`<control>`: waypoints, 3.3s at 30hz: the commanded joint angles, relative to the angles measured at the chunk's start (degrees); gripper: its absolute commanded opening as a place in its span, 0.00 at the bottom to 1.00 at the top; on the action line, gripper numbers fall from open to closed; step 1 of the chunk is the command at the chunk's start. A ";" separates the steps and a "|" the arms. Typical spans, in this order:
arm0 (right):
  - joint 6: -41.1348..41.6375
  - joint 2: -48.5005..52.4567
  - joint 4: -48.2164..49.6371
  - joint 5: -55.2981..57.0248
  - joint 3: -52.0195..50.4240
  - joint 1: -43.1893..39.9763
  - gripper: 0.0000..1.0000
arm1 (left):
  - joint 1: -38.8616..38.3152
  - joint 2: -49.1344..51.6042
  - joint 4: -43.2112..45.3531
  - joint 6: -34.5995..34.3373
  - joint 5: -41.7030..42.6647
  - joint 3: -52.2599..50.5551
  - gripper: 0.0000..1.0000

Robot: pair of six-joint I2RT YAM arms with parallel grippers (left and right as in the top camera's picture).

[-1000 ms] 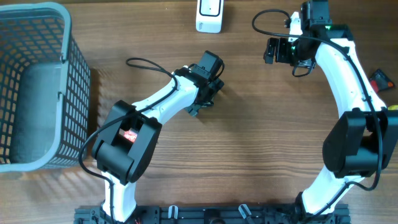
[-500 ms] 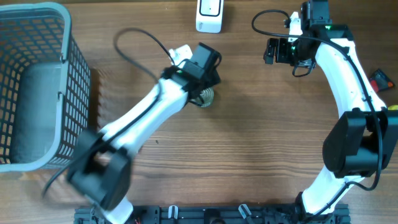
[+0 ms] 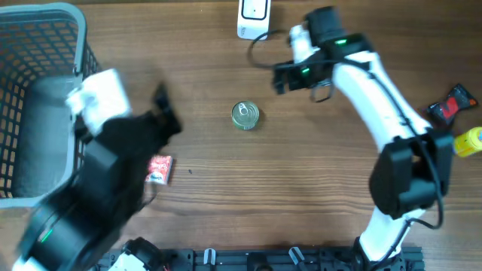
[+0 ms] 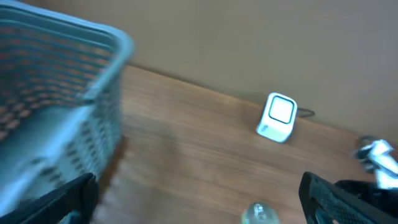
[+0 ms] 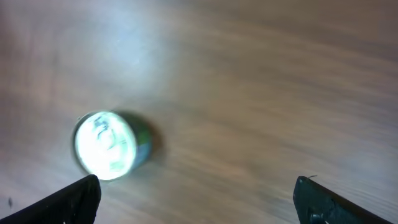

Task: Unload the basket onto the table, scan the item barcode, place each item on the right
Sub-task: 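Open the left gripper and retract the left arm toward the basket, then move the right gripper down onto the tin can and grasp it, then hold the tin can with the right gripper and tilt it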

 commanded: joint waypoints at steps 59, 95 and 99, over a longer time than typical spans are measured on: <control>-1.18 15.43 5.46 1.44 1.20 15.02 0.92 | 0.00 -6.36 -11.13 -4.50 -2.84 -5.57 1.00; 4.85 17.31 7.26 6.64 1.18 15.02 0.91 | 0.00 -6.36 -11.15 -4.48 -2.84 -5.57 1.00; 5.27 18.91 6.25 6.49 1.18 15.02 0.83 | 0.00 -6.36 -11.58 -4.48 -2.84 -5.57 1.00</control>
